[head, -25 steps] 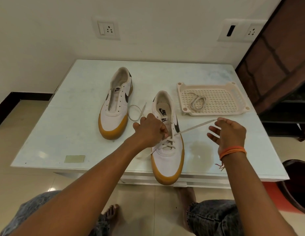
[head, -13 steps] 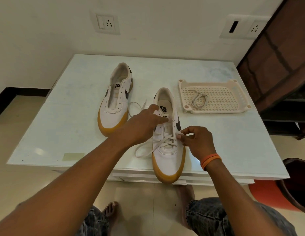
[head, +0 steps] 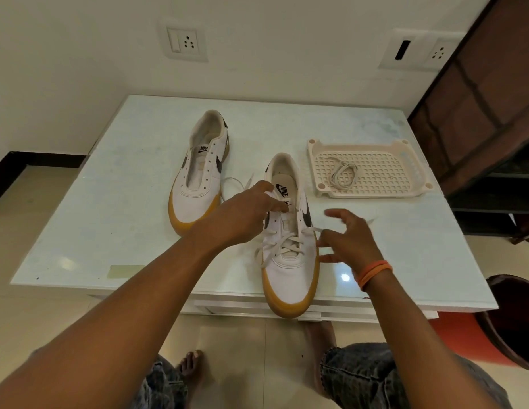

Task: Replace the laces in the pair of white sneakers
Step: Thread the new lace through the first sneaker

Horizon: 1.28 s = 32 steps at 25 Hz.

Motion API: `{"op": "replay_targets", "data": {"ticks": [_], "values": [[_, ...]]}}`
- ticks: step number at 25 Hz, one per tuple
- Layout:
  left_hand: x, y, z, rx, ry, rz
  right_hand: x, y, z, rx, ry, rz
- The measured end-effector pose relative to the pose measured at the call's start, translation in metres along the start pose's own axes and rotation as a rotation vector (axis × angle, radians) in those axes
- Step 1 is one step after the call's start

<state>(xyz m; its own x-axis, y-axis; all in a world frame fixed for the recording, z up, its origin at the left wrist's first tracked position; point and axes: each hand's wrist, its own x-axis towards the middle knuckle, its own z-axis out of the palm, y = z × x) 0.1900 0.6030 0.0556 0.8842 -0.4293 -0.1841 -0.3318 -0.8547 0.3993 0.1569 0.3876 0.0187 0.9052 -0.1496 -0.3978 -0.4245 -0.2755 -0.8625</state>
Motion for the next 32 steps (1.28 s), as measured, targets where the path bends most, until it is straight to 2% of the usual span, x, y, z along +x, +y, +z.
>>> {"op": "replay_targets", "data": {"ticks": [2,4,6,11,12,13,15,17,19,23,28,32], "values": [[0.001,0.000,0.002,-0.016,0.012,0.001,-0.005,-0.001,0.012,-0.022,-0.072,-0.077],[0.001,-0.001,0.003,-0.033,0.020,0.002,-0.007,0.002,0.019,-0.085,-0.024,-0.146],[0.002,-0.001,0.003,-0.038,0.021,-0.002,-0.006,0.002,0.017,-0.047,0.024,-0.159],[0.002,-0.002,0.001,-0.050,0.022,0.003,0.011,0.002,-0.020,0.127,0.405,-0.165],[0.002,-0.002,0.001,-0.053,0.022,0.006,0.012,0.003,-0.025,0.160,0.436,-0.158],[0.002,-0.001,0.001,-0.055,0.022,0.005,0.011,0.004,-0.024,0.163,0.422,-0.158],[0.003,0.000,0.001,-0.061,0.021,-0.002,0.005,0.003,-0.013,0.099,0.276,-0.202],[0.003,0.001,0.001,-0.062,0.021,-0.001,-0.002,0.000,0.002,-0.042,0.065,-0.262],[0.002,0.001,0.001,-0.061,0.025,0.000,-0.005,0.001,0.013,-0.208,-0.034,-0.311],[0.003,0.001,0.000,-0.071,0.021,-0.015,-0.003,0.003,0.014,-0.264,0.016,-0.286],[0.003,0.001,0.000,-0.056,0.025,-0.025,0.012,0.003,-0.013,0.009,0.313,-0.180],[0.002,0.003,-0.002,-0.109,0.001,-0.009,0.015,0.006,-0.009,-0.036,0.303,-0.190]]}}
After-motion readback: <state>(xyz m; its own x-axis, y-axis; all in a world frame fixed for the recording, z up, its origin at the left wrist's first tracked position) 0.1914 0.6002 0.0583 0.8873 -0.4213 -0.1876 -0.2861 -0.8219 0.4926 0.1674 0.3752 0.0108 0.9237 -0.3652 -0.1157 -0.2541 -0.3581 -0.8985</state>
